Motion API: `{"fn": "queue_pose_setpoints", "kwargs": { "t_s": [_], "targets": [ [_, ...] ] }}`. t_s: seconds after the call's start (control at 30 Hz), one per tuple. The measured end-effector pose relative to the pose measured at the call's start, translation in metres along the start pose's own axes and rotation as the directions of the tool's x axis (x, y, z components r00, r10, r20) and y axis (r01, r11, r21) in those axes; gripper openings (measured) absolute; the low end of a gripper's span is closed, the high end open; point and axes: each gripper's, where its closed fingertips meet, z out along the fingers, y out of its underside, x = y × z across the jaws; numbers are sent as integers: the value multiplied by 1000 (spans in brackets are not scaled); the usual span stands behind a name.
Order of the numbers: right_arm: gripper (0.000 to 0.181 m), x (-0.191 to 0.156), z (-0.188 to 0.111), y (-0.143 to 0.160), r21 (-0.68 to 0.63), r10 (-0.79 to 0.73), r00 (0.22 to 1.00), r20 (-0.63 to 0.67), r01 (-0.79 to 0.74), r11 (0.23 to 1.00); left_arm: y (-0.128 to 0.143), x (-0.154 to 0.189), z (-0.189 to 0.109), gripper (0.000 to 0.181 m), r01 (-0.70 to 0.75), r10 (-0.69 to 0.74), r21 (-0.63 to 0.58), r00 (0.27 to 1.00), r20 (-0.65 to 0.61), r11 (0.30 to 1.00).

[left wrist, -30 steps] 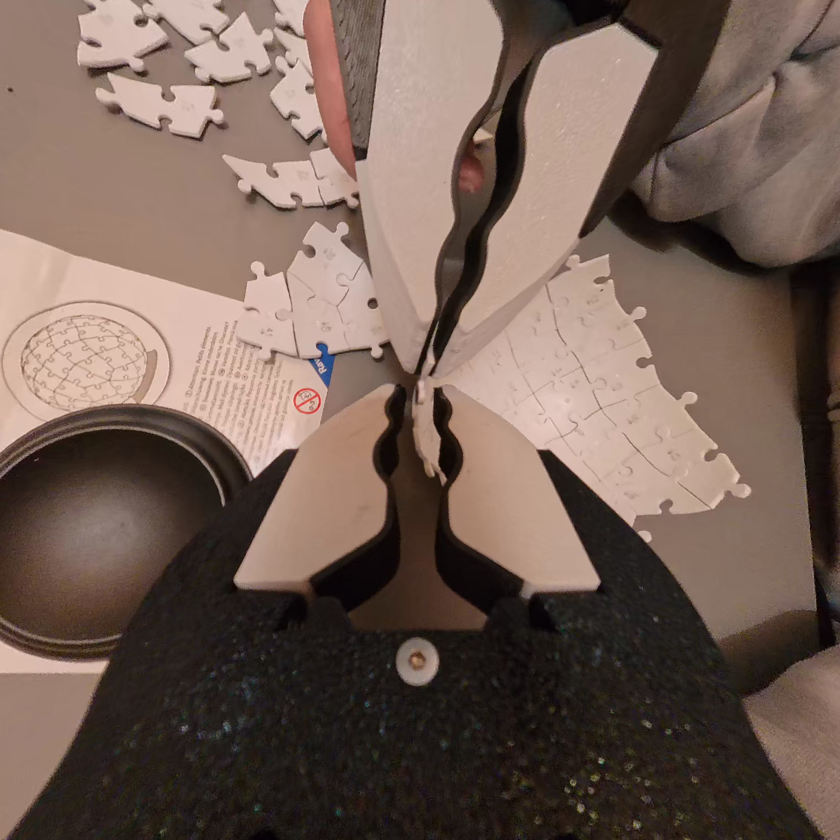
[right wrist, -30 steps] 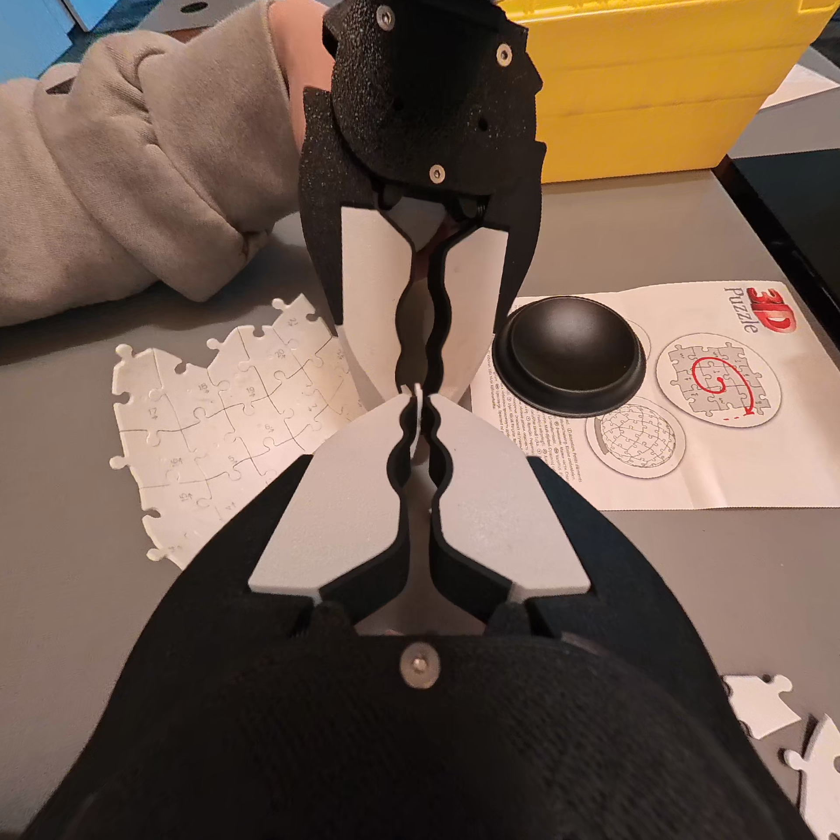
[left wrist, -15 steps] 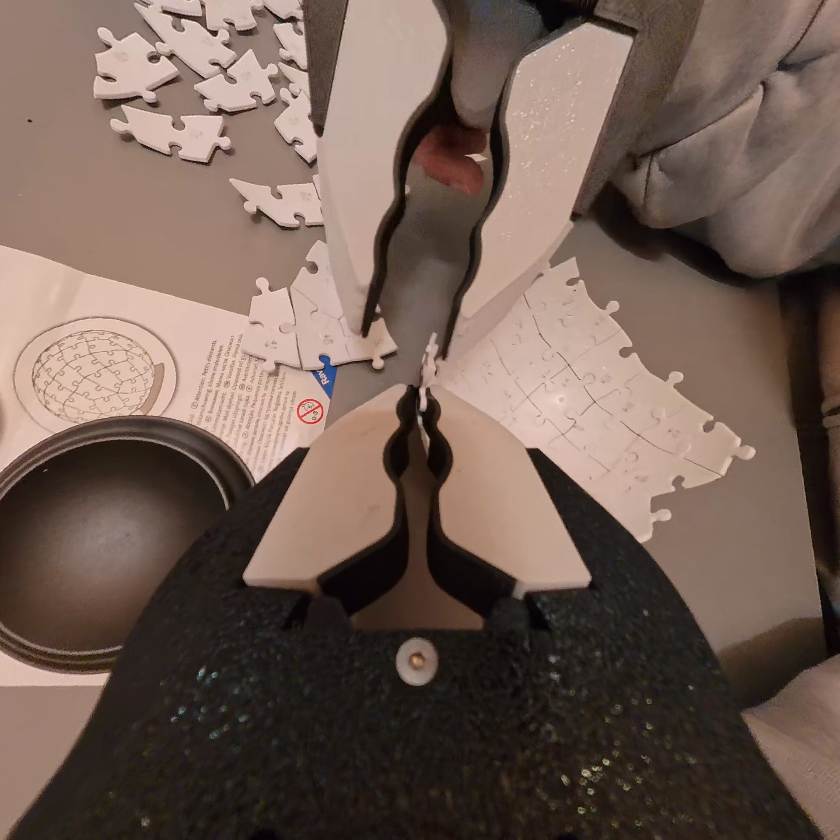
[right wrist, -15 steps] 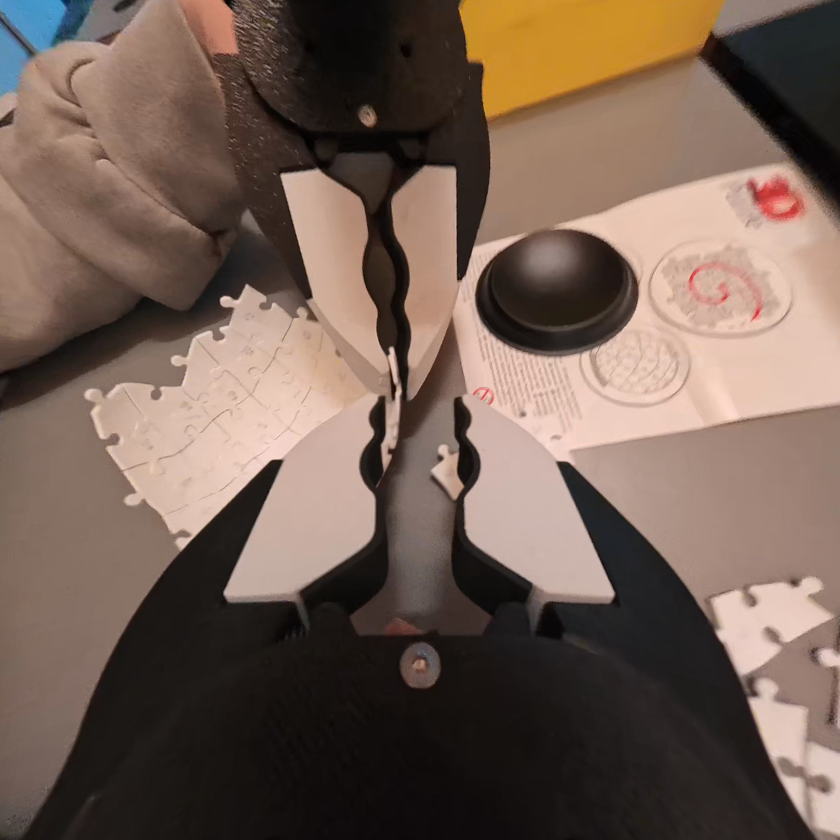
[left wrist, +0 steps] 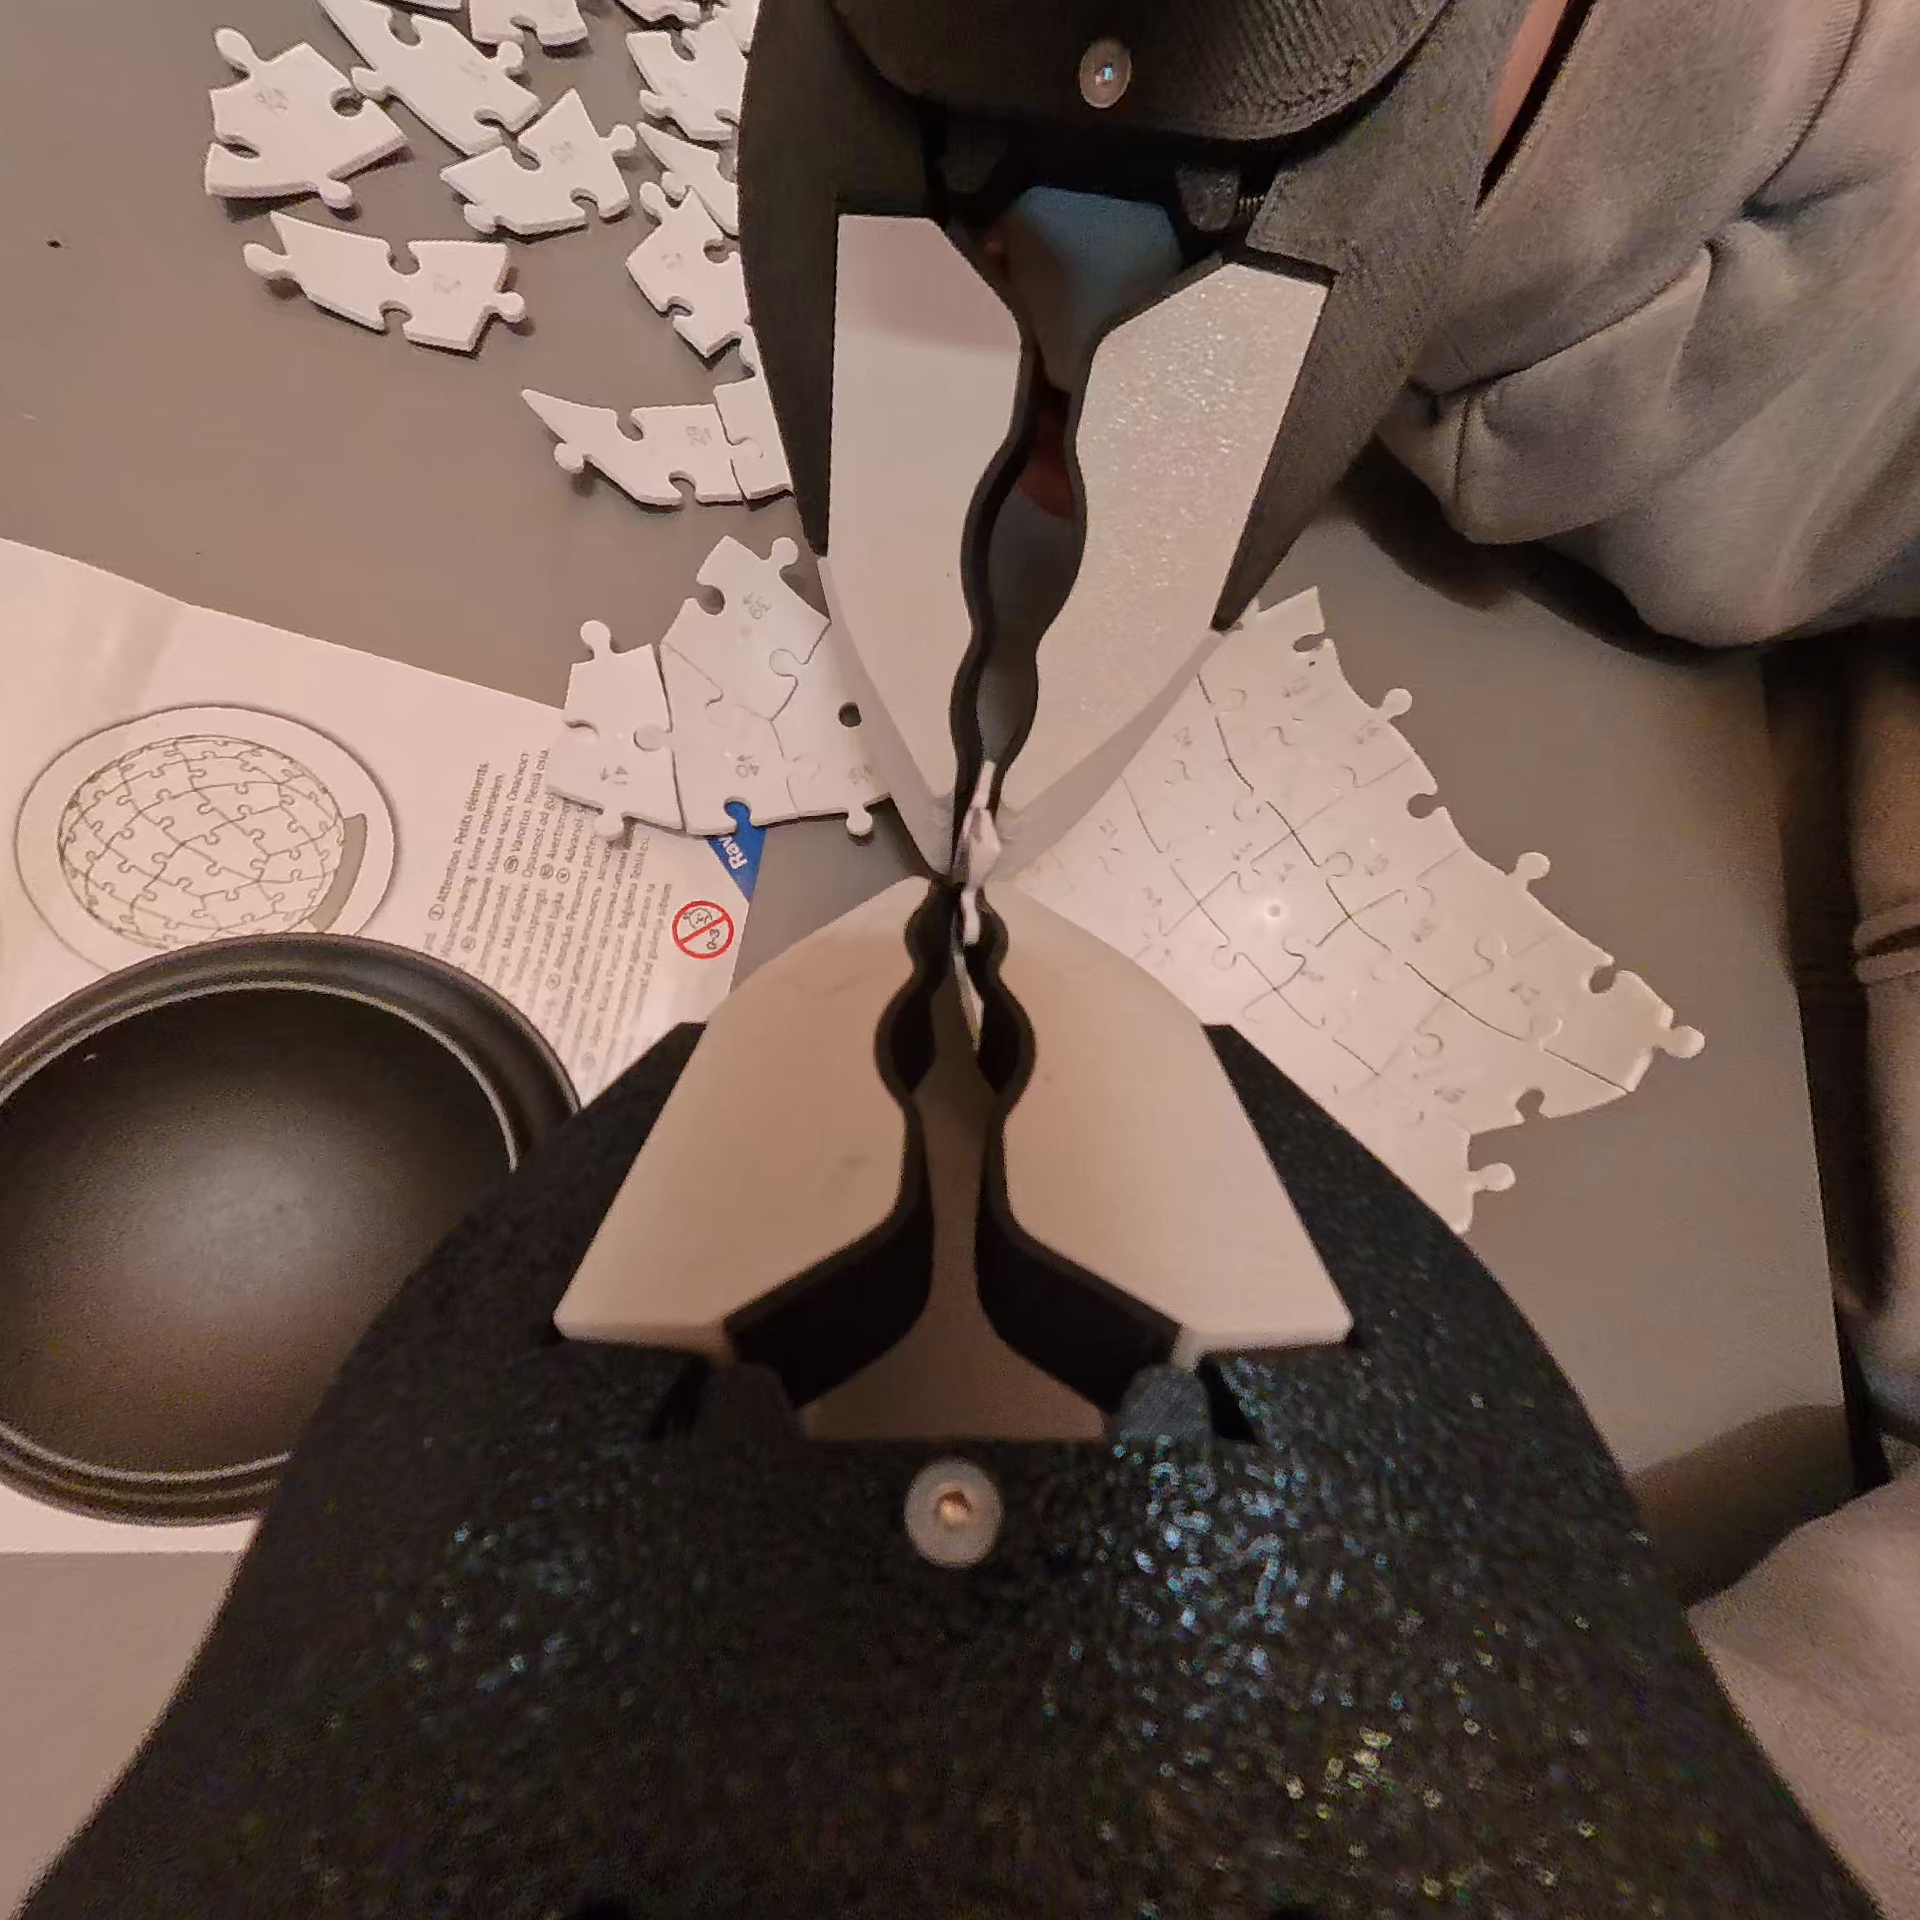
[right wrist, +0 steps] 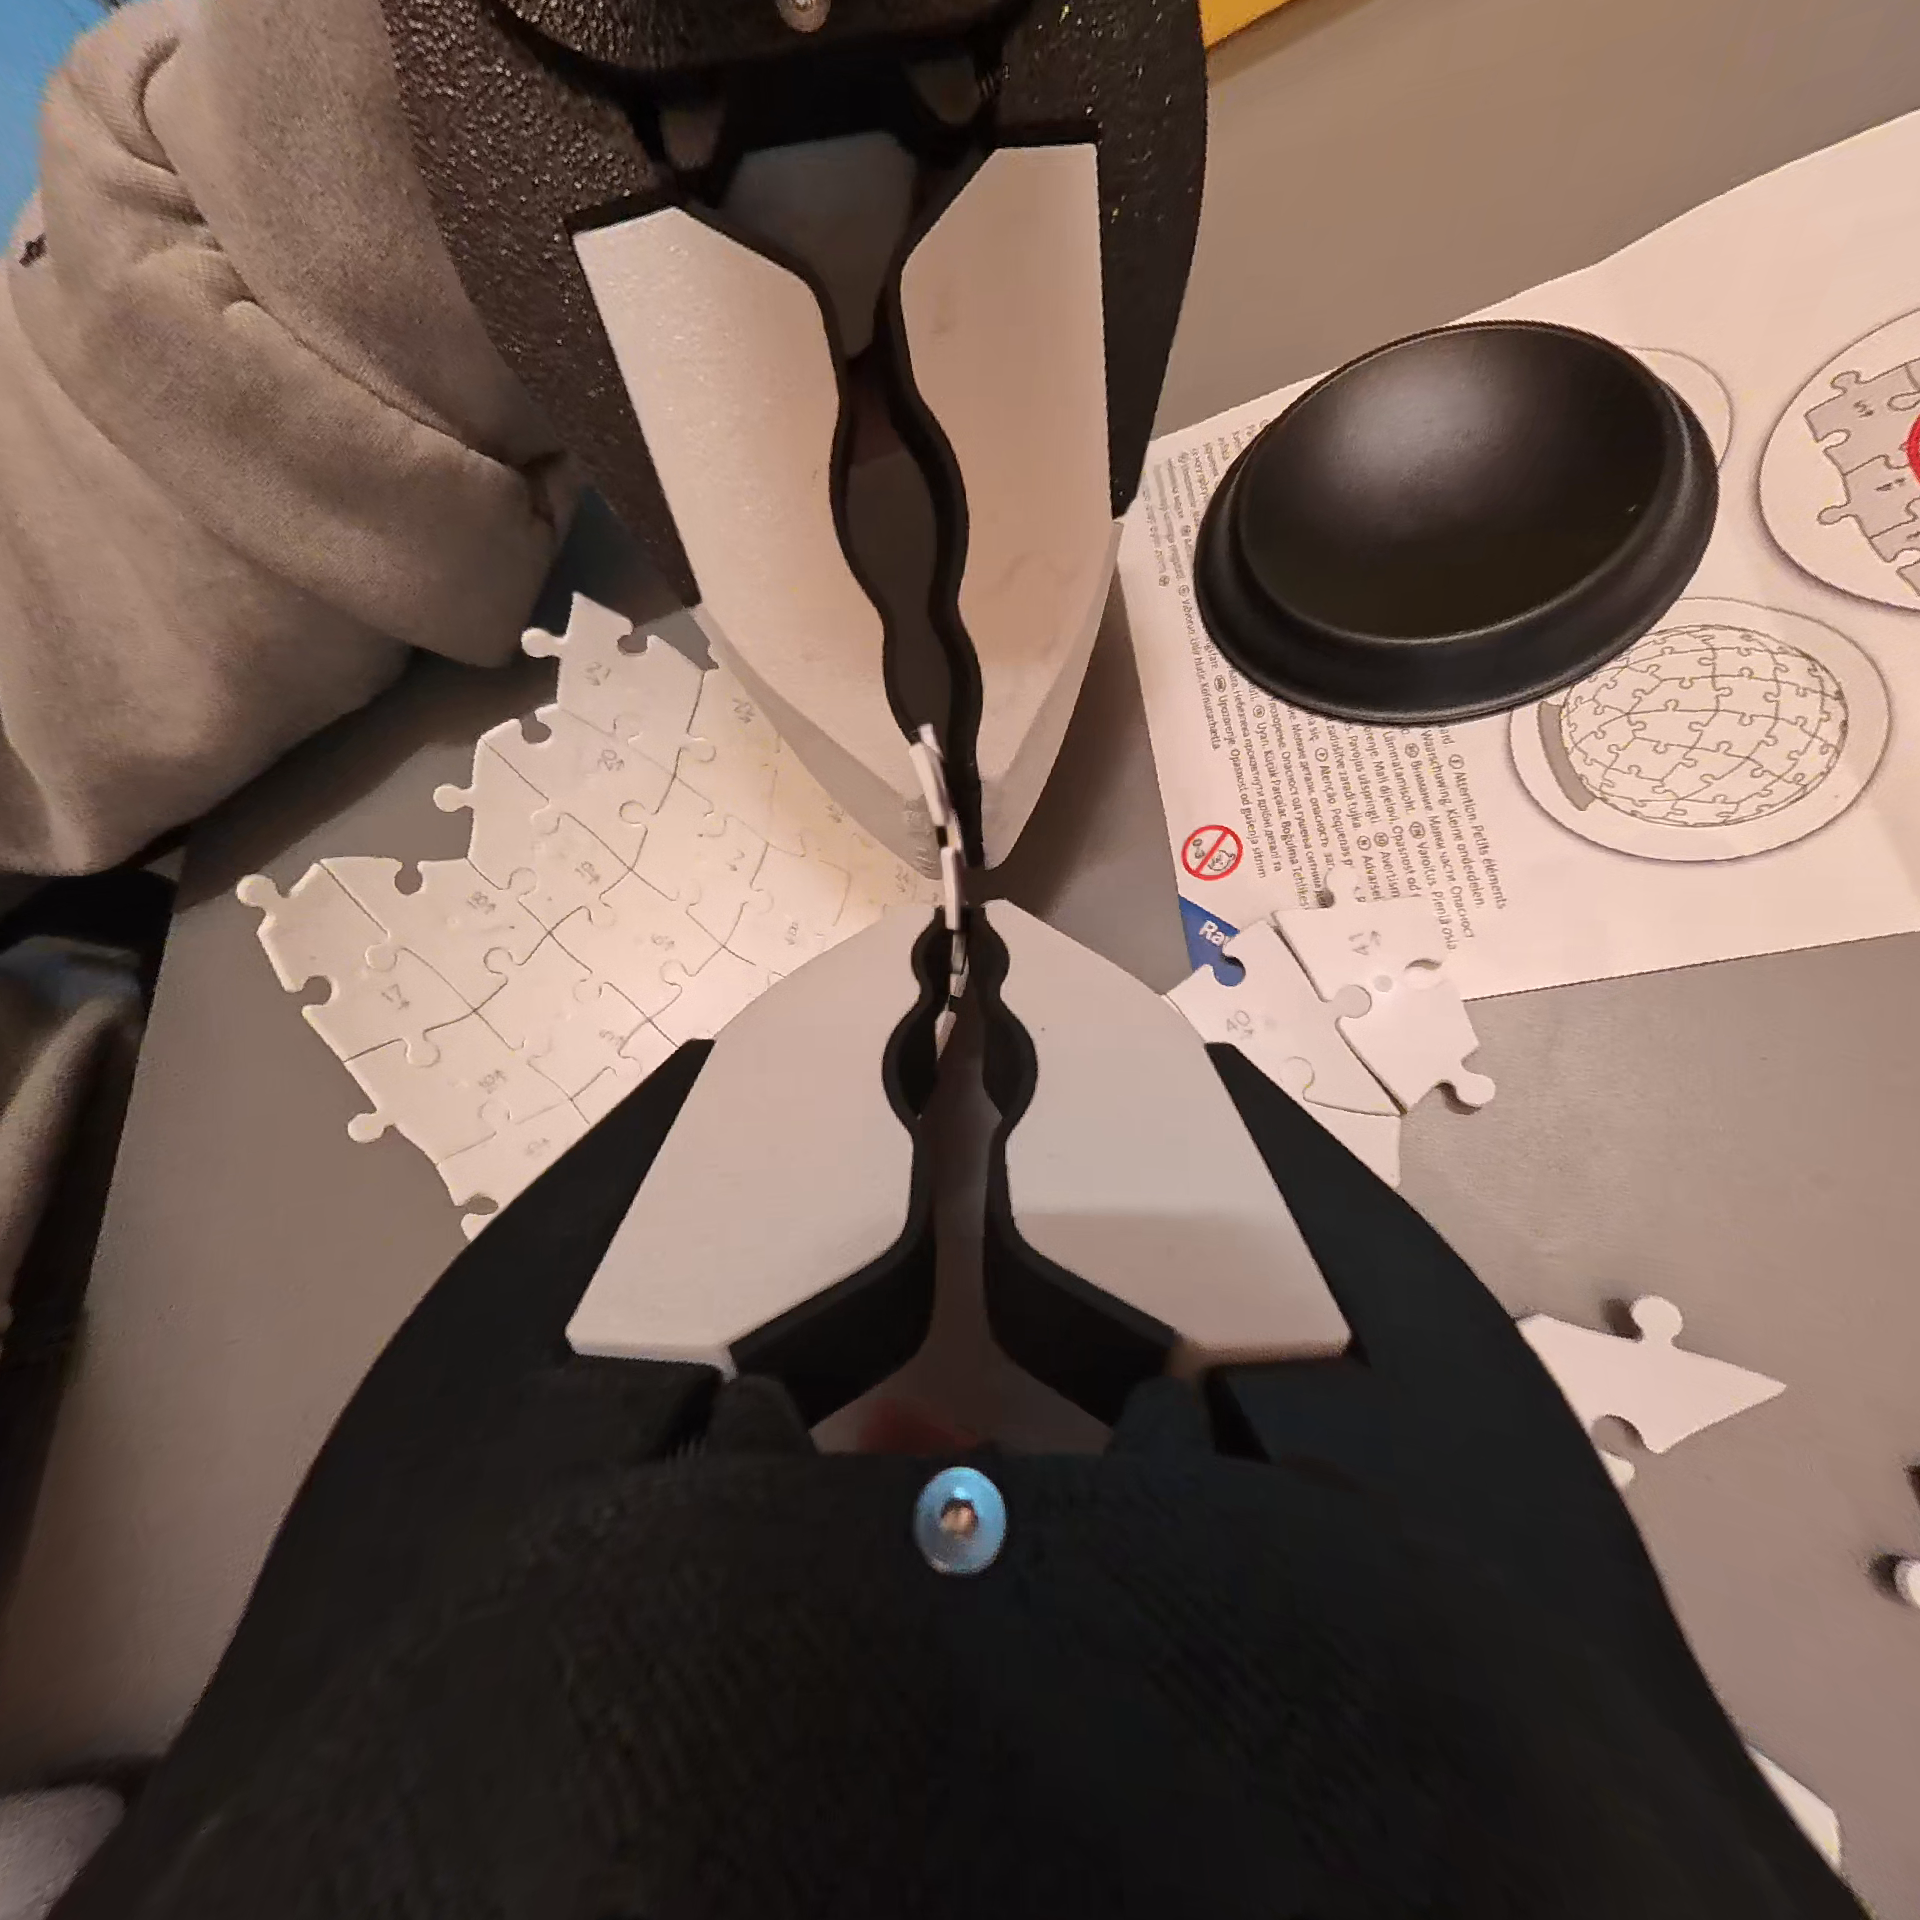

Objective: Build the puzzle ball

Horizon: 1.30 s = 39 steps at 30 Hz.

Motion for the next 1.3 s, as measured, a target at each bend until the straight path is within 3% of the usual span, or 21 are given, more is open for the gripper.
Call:
{"fn": "queue_pose_setpoints", "kwargs": {
  "t_s": [0.2,0.5,0.87,0.93,1.03,1.1,1.2,1.3],
  "targets": [
    [3,0,0,-1,1,-8,1000,-3,8,1000,3,-3,-2,13,14,-14,-17,1000,23,1000],
    [3,0,-2,-2,8,-34,999,-16,34,999,4,-2,-3,2,-14,15,-21,1000,25,1000],
    [3,0,-2,-5,17,-47,999,-22,48,999,3,-1,-5,2,-25,25,-15,999,31,1000],
    [19,0,-6,-3,4,-35,999,-19,35,999,4,-1,-5,3,-27,28,-21,999,31,999],
    [32,6,-32,-3,7,-34,996,-81,34,999,6,0,-5,9,-36,37,-35,999,34,999],
    [30,15,-61,-4,41,-24,987,-158,31,999,6,-1,-5,11,-38,39,-36,998,43,999],
    [24,51,-107,7,73,47,923,-382,-21,997,6,-2,-6,14,-34,36,-36,998,49,999],
    [23,68,-126,27,78,103,896,-431,-77,994,6,-1,-5,17,-37,39,-42,998,48,998]
  ]
}}
